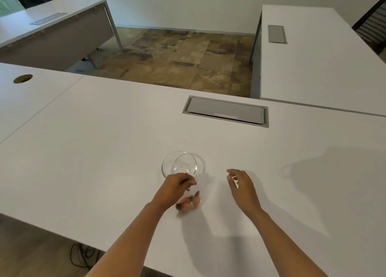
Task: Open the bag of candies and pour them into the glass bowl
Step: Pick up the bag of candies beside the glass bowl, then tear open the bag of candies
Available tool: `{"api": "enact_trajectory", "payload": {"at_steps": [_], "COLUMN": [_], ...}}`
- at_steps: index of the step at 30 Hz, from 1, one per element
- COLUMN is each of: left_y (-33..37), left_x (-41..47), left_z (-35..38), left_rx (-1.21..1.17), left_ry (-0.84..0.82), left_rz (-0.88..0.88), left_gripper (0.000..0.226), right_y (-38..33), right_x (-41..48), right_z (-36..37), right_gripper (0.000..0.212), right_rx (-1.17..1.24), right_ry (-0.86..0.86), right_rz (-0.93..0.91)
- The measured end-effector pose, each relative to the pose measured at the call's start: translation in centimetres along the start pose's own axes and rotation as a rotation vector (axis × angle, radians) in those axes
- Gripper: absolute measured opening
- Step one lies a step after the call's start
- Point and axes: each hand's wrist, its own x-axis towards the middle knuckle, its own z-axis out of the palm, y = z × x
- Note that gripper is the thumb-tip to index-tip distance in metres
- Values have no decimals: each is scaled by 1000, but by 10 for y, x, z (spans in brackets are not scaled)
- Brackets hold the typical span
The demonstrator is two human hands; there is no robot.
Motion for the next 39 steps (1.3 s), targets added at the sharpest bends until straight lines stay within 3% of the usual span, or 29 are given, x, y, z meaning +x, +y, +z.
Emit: {"api": "enact_trajectory", "payload": {"at_steps": [4,7,11,18,22,31,39], "left_y": [49,81,110,130,137,143,152], "left_x": [14,28,42,62,66,64,63], "left_z": [-2,-8,-14,-21,-22,-26,-23], "left_rx": [-217,-356,-536,-538,-561,-626,-631], "left_ry": [153,290,363,399,408,351,335], "left_rz": [-32,-55,-62,-130,-182,-155,-168], "left_gripper": [15,18,22,27,31,22,28], "right_y": [-55,-89,-116,-136,-147,-145,-146], "right_x": [9,16,26,41,46,61,65], "right_z": [-14,-28,-38,-46,-49,-57,-58], "right_gripper": [19,13,13,36,35,25,18], "right_rx": [387,517,383,170,98,138,165], "right_ry": [96,111,77,24,42,62,161], "right_rz": [73,43,-25,-45,-39,44,100]}}
